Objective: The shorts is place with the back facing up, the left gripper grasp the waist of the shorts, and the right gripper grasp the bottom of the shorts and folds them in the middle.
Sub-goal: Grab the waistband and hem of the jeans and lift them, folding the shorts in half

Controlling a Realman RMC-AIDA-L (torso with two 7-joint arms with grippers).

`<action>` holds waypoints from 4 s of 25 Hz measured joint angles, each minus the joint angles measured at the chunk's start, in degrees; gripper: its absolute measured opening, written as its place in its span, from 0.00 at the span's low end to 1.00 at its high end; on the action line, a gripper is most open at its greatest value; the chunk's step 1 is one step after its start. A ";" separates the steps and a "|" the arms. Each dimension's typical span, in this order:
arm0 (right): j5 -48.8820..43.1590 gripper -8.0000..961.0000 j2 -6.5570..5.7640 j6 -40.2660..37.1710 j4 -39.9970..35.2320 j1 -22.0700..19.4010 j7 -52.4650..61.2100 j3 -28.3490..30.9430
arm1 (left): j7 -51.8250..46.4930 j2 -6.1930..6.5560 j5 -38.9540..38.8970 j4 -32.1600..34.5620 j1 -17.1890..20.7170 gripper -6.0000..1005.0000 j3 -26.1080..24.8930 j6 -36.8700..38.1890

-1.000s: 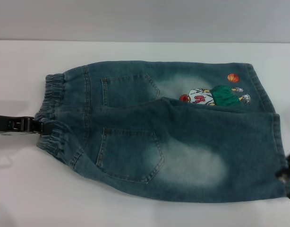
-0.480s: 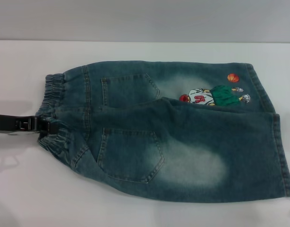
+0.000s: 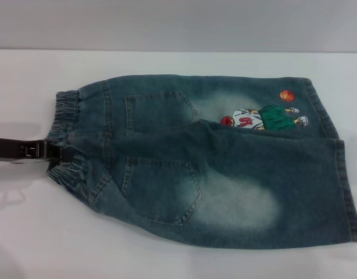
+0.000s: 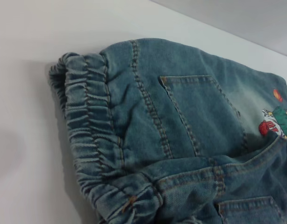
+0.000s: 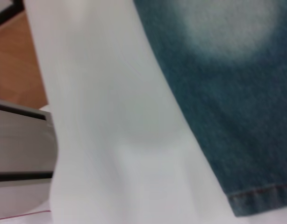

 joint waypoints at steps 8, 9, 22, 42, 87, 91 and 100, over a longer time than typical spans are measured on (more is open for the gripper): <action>-8.28 0.49 3.02 3.14 0.06 1.05 1.47 -0.21 | -0.04 0.08 0.00 0.00 -0.10 0.05 0.00 -0.04; -8.83 0.49 3.36 3.50 0.02 1.12 1.48 -0.21 | -0.04 0.08 0.00 0.00 -0.11 0.05 0.00 -0.09; -9.09 0.49 5.27 5.76 0.18 2.23 1.52 -0.09 | -0.04 0.03 0.01 -0.09 -0.13 0.05 -0.09 -0.08; -8.85 0.48 7.81 5.82 -3.19 2.68 1.11 0.51 | 0.22 -0.17 0.01 -0.09 0.33 0.05 0.21 0.23; 11.63 0.01 6.46 5.60 -3.37 -1.83 -10.22 8.84 | 5.20 -0.11 -13.31 -0.70 3.09 0.05 -1.77 0.01; 15.83 0.01 6.50 7.38 -3.20 -3.61 -12.22 12.55 | 5.22 -0.02 -14.07 -0.70 3.23 0.05 -2.04 -0.59; 30.39 0.01 6.72 12.36 -2.47 -11.36 -18.60 20.00 | 5.18 -0.56 -14.12 -0.70 2.59 0.05 -1.99 -4.06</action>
